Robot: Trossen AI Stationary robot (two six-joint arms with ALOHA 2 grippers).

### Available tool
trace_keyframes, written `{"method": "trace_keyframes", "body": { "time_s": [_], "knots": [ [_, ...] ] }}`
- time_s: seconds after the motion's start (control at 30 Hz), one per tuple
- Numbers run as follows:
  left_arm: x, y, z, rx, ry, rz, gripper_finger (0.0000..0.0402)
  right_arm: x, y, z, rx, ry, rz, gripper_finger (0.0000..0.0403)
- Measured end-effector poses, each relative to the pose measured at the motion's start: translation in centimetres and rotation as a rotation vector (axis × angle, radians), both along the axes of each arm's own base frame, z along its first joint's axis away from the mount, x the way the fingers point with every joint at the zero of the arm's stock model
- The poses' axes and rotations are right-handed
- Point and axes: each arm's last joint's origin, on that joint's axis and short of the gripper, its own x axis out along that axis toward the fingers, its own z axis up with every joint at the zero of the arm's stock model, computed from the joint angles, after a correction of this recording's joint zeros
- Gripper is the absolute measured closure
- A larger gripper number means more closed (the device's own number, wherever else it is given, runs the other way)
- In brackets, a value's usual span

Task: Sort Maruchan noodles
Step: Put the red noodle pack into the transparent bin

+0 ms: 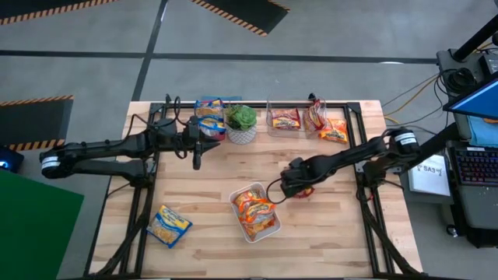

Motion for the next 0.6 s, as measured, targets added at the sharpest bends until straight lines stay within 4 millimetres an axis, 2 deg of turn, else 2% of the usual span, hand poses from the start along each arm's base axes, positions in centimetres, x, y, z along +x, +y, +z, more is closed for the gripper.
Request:
{"method": "trace_keyframes", "body": {
  "time_s": [0.17,0.27,0.47,0.6],
  "knots": [
    [0.0,0.0,0.0,0.000,0.000,0.000,0.0364,-0.2,-0.1,1.1,0.008,-0.044,0.007,0.0355],
    [0.0,0.0,0.0,0.000,0.000,0.000,0.0364,-0.4,-0.1,1.6,0.007,-0.062,0.024,0.0382],
    [0.0,0.0,0.0,0.000,0.000,0.000,0.0364,-0.6,-0.4,2.4,0.008,-0.096,0.020,0.0393],
    [0.0,0.0,0.0,0.000,0.000,0.000,0.0364,-1.1,-0.7,3.8,0.013,-0.150,0.009,0.0394]
  ]
}}
